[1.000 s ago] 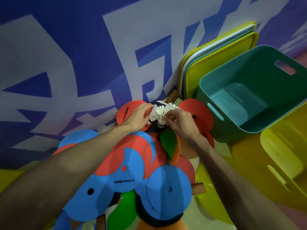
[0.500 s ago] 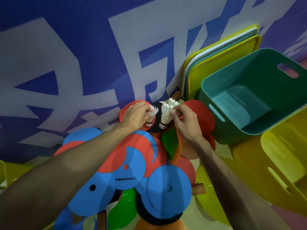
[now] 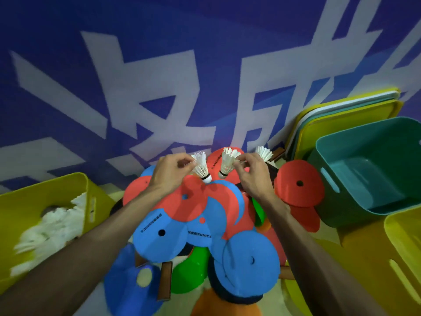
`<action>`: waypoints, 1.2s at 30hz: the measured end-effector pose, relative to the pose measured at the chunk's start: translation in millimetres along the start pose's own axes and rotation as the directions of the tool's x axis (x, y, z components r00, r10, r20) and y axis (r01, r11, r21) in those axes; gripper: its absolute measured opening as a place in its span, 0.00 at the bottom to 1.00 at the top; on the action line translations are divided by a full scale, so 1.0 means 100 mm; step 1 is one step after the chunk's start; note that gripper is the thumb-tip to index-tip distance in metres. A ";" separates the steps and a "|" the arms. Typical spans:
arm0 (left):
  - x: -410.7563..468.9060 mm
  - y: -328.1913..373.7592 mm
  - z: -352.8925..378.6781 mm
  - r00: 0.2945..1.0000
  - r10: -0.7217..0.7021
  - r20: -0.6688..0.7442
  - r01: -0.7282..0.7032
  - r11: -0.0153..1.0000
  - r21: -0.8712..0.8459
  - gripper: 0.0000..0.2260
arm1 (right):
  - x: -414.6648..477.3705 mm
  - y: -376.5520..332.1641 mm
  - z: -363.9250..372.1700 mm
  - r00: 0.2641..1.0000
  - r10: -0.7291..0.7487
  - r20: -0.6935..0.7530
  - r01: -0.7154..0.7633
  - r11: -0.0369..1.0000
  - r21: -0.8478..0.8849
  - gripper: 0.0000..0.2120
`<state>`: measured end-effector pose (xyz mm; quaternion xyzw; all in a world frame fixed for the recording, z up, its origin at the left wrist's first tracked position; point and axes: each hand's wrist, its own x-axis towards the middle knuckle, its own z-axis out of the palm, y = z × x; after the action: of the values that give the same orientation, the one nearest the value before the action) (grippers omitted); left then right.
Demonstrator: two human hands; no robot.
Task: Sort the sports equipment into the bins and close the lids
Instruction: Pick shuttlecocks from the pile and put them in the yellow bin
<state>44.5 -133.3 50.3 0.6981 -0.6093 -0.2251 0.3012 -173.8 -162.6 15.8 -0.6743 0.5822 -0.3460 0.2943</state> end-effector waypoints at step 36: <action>-2.03 -1.98 -2.62 0.535 -0.601 -0.594 0.346 0.797 -0.495 0.05 | -0.94 -2.76 2.34 0.696 -0.350 0.626 0.370 0.923 0.105 0.09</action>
<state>333.1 119.9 89.5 0.8093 -0.1772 -0.0982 0.5514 168.6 -30.0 87.3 -0.8556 0.3101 -0.1405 0.3899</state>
